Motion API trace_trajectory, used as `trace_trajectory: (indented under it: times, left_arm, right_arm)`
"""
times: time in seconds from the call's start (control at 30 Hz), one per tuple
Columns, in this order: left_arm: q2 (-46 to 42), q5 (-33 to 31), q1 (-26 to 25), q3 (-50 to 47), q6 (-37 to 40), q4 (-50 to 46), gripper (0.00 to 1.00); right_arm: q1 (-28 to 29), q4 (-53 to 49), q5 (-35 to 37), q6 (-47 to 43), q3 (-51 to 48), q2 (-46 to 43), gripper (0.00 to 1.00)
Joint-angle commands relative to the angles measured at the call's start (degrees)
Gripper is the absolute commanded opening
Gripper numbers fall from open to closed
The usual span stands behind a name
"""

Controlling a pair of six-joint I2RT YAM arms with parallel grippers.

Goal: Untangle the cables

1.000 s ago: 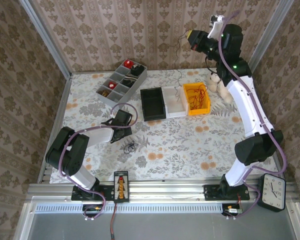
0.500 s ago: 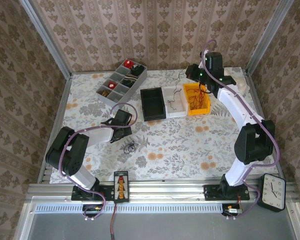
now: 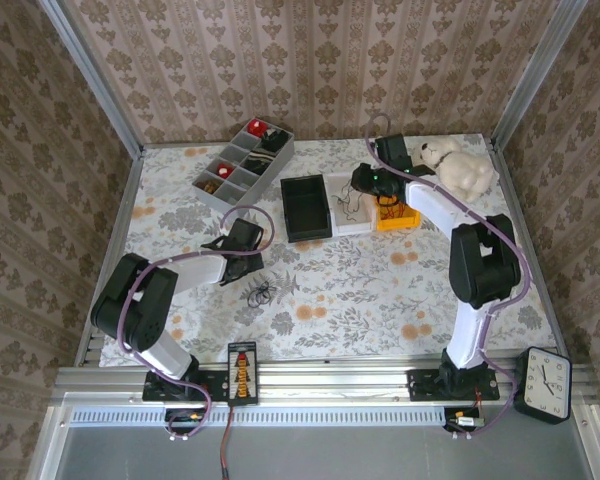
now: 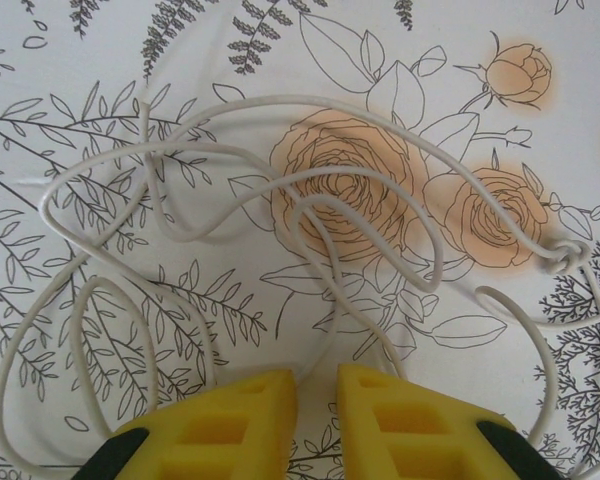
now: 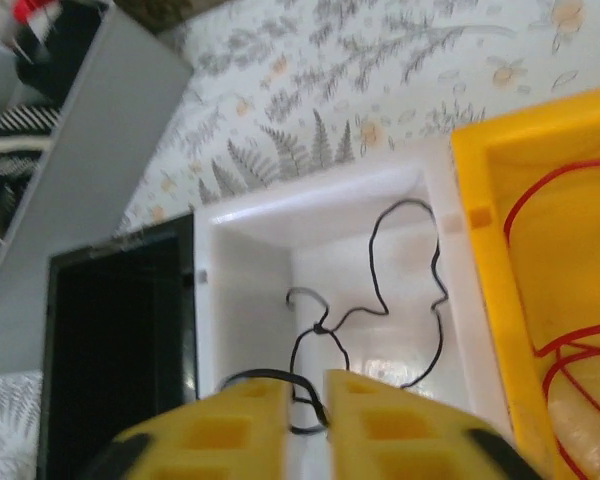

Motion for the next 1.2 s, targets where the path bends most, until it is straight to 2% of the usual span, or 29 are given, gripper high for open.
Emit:
trace_trajectory:
  times: [0.0,0.17,0.27,0.33,0.47,0.57,0.67,0.83,1.0,1.07,1.17]
  left_arm:
    - [2.30,0.24,1.63,-2.91,1.46,-0.74,0.20]
    - [1.69,1.28,1.71,-3.28,2.40,-0.29,0.20]
    - [1.62,3.15,2.26,-3.93,2.85,1.15,0.20]
    - [1.33,4.74,3.07,-4.49,2.68,2.20,0.20]
    - [0.33,8.65,6.07,-6.04,2.36,4.78,0.20]
    - [-0.33,11.18,7.83,-6.95,1.31,5.58,0.21]
    - [-1.06,12.72,9.72,-7.91,-0.59,5.56,0.21]
    - [-2.33,15.08,12.46,-10.04,-3.79,6.04,0.24]
    - [-4.38,17.25,12.60,-10.03,-2.11,4.14,0.38]
    - [-6.20,17.44,12.49,-10.29,-1.32,2.82,0.41]
    - [-9.79,17.44,12.07,-10.32,0.65,-0.12,0.46]
  right_arm:
    - [0.71,-2.65,2.75,-1.00,2.33,0.48,0.39]
    - [2.36,-3.89,7.45,-3.55,-0.77,-4.62,0.47]
    - [5.59,-3.72,5.93,-6.04,-5.52,-9.18,0.48]
    - [9.52,-3.16,1.37,-9.31,-9.42,-11.77,0.48]
    - [21.21,-6.22,-7.23,-16.88,-13.03,-12.51,0.48]
    - [31.14,-7.59,-7.33,-22.32,-12.45,-9.73,0.48]
    - [37.43,-10.46,-5.85,-27.93,-7.95,-4.39,0.48]
    - [38.80,-15.20,-6.42,-31.93,-1.40,3.86,0.48]
    - [38.69,-11.65,-6.68,-30.00,0.22,9.43,0.47]
    - [38.54,-11.35,-6.51,-29.33,1.48,10.98,0.41]
    - [37.54,-10.06,-7.91,-28.52,0.70,10.74,0.19]
